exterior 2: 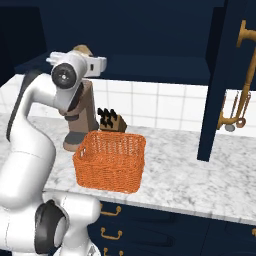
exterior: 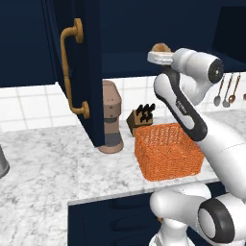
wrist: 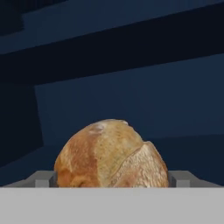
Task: Open the cabinet, pick up the bread from the cabinet and place it in the basket. Then move the basket to the dining counter.
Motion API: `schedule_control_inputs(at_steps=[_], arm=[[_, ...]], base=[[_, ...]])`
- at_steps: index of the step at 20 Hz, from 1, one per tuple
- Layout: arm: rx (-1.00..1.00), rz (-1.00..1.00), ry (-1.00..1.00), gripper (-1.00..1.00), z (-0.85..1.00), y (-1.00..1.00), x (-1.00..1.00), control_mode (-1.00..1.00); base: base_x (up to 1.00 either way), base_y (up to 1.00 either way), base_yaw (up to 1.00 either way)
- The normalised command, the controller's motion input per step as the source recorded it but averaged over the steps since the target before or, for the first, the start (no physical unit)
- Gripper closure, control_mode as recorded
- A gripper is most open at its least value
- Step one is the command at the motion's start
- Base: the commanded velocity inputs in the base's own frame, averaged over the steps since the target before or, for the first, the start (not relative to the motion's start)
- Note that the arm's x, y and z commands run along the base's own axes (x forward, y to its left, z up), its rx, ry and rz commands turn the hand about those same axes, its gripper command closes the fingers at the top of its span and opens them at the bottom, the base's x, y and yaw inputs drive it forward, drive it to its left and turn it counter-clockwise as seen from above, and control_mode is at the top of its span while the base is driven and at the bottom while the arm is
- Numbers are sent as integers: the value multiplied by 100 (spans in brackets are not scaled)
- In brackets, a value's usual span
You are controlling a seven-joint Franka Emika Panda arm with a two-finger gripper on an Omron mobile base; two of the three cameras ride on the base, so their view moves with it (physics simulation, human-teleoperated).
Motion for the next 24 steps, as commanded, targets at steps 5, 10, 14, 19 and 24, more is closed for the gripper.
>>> schedule_control_inputs(at_steps=[5,10,14,19,24], arm=[[-5,2,30,100,0,-27,-100,-100],[-12,14,37,100,-51,-15,-100,-100],[-9,8,29,100,-100,-3,-82,-100],[-16,0,41,100,-98,0,22,-100],[-4,0,41,100,-87,0,78,-100]], base=[[0,0,0],[0,0,0],[0,0,0],[0,0,0],[0,0,0]])
